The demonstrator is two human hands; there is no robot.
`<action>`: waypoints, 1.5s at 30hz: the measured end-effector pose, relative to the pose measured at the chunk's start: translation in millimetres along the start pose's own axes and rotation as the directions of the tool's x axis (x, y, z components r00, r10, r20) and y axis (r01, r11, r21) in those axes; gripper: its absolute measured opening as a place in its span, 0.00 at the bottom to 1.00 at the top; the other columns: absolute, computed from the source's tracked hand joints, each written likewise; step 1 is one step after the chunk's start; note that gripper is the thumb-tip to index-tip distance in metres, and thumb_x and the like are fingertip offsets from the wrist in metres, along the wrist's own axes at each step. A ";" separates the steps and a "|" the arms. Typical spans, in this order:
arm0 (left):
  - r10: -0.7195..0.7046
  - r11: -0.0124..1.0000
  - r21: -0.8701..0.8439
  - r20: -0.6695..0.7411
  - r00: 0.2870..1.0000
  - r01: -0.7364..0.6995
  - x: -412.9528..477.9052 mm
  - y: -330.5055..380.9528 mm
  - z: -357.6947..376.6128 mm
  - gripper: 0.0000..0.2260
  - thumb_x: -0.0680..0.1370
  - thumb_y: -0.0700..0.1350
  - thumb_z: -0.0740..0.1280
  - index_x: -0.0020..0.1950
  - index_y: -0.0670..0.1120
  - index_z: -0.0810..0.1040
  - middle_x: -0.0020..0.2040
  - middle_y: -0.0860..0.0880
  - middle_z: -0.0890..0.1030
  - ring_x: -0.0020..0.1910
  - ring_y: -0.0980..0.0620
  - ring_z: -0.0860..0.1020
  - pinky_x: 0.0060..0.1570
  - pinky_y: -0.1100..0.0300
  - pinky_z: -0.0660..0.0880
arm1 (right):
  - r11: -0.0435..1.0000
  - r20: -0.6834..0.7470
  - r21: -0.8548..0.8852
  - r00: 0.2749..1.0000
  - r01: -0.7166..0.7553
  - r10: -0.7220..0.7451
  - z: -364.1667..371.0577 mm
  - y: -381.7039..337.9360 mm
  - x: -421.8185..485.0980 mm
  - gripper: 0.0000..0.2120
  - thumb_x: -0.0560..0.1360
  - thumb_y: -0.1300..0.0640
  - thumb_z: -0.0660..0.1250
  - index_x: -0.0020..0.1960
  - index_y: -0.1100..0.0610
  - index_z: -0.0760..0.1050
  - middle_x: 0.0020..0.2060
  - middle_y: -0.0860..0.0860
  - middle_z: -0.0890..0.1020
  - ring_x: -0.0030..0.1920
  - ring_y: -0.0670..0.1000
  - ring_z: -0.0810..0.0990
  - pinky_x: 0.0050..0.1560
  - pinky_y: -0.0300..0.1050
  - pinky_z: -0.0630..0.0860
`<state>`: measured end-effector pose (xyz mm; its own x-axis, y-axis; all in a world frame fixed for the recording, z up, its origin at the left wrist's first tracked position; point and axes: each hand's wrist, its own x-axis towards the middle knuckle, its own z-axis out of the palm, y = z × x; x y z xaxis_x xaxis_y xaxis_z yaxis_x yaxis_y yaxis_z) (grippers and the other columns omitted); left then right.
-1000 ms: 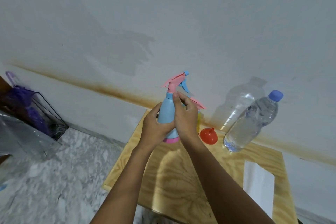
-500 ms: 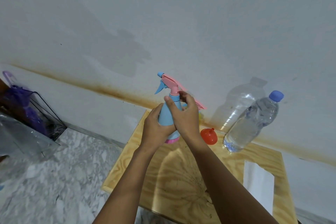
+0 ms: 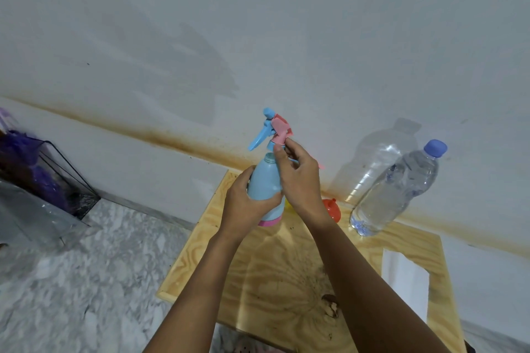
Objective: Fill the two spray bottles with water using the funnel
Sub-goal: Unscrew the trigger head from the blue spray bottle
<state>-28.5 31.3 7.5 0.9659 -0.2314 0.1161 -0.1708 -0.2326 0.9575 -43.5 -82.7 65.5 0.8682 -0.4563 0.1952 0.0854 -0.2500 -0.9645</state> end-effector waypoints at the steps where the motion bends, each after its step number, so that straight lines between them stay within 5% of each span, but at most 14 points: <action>1: -0.007 1.000 0.008 0.000 1.000 0.007 0.6 -2.3 0.9 0.31 0.66 0.56 0.80 0.66 0.56 0.72 0.56 0.60 0.78 0.54 0.57 0.78 0.49 0.56 0.82 | 1.000 0.013 -0.005 1.000 0.001 -0.001 -0.6 1.4 0.1 0.11 0.81 0.49 0.65 0.58 0.52 0.80 0.44 0.45 0.84 0.48 0.48 0.81 0.54 0.52 0.79; 9: -0.062 0.997 0.041 0.021 0.998 0.062 0.0 -26.0 5.3 0.33 0.62 0.60 0.78 0.64 0.59 0.71 0.57 0.60 0.76 0.56 0.55 0.77 0.49 0.51 0.83 | 1.000 0.015 0.028 1.000 -0.003 0.003 -8.6 1.0 -2.2 0.11 0.82 0.50 0.64 0.62 0.51 0.79 0.44 0.39 0.84 0.45 0.41 0.81 0.51 0.37 0.77; 13: -0.091 0.995 0.045 0.034 0.995 0.090 -5.1 -38.5 7.4 0.30 0.64 0.52 0.80 0.62 0.56 0.71 0.55 0.59 0.76 0.54 0.57 0.77 0.46 0.54 0.81 | 0.994 -0.089 0.106 0.996 0.027 -0.017 -21.3 -6.2 2.7 0.13 0.82 0.53 0.63 0.64 0.56 0.77 0.47 0.45 0.83 0.45 0.41 0.82 0.53 0.40 0.79; 20: -0.184 0.982 0.052 0.110 0.977 0.179 -13.3 -66.0 27.8 0.31 0.66 0.43 0.81 0.64 0.51 0.71 0.51 0.58 0.77 0.48 0.58 0.78 0.40 0.59 0.79 | 0.984 -0.242 0.167 0.970 0.067 -0.024 -60.1 -9.3 9.7 0.10 0.84 0.55 0.60 0.59 0.56 0.77 0.32 0.41 0.79 0.37 0.41 0.77 0.45 0.39 0.79; 25: -0.202 0.974 0.144 0.187 0.961 0.176 -22.3 -90.1 49.3 0.31 0.65 0.45 0.80 0.64 0.49 0.70 0.54 0.53 0.77 0.49 0.51 0.77 0.39 0.65 0.73 | 0.998 -0.259 -0.002 0.964 -0.069 0.066 -77.7 29.9 -9.0 0.06 0.81 0.56 0.65 0.57 0.54 0.78 0.35 0.45 0.81 0.36 0.43 0.79 0.42 0.38 0.78; 29: -0.235 0.965 0.167 0.214 0.948 0.201 -31.2 -104.4 60.4 0.32 0.65 0.44 0.81 0.65 0.48 0.71 0.56 0.52 0.78 0.52 0.51 0.77 0.43 0.66 0.71 | 0.961 -0.264 -0.180 0.952 -0.208 0.156 -90.1 83.5 -36.9 0.10 0.79 0.51 0.67 0.54 0.58 0.80 0.37 0.50 0.83 0.39 0.52 0.83 0.50 0.55 0.82; 34: -0.233 0.968 0.150 0.238 0.943 0.202 -38.6 -105.7 59.2 0.31 0.64 0.43 0.82 0.61 0.53 0.70 0.52 0.57 0.77 0.48 0.61 0.77 0.39 0.73 0.72 | 0.882 -0.240 -0.260 0.910 -0.394 0.337 -91.9 139.7 -66.0 0.03 0.79 0.44 0.67 0.46 0.39 0.75 0.41 0.46 0.84 0.41 0.52 0.84 0.49 0.58 0.82; 41: -0.216 0.971 0.155 0.229 0.949 0.183 -40.1 -104.4 60.8 0.31 0.63 0.43 0.82 0.60 0.53 0.71 0.52 0.59 0.77 0.50 0.58 0.78 0.43 0.66 0.75 | 0.725 -0.181 -0.312 0.788 -0.613 0.588 -84.3 186.1 -81.3 0.12 0.74 0.41 0.67 0.51 0.47 0.80 0.43 0.44 0.84 0.46 0.48 0.82 0.52 0.52 0.80; 45: -0.222 0.968 0.168 0.229 0.948 0.186 -39.1 -108.8 62.6 0.31 0.63 0.46 0.82 0.61 0.51 0.71 0.53 0.57 0.78 0.51 0.58 0.78 0.43 0.62 0.77 | 0.695 -0.183 -0.330 0.766 -0.638 0.616 -76.4 204.3 -76.3 0.11 0.78 0.51 0.67 0.55 0.56 0.81 0.47 0.51 0.83 0.47 0.51 0.80 0.49 0.47 0.74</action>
<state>-59.9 6.6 -117.6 0.9089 -0.3837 -0.1633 -0.0180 -0.4272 0.9040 -129.6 -164.2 -132.9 0.6278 -0.6602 -0.4122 -0.6565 -0.1647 -0.7361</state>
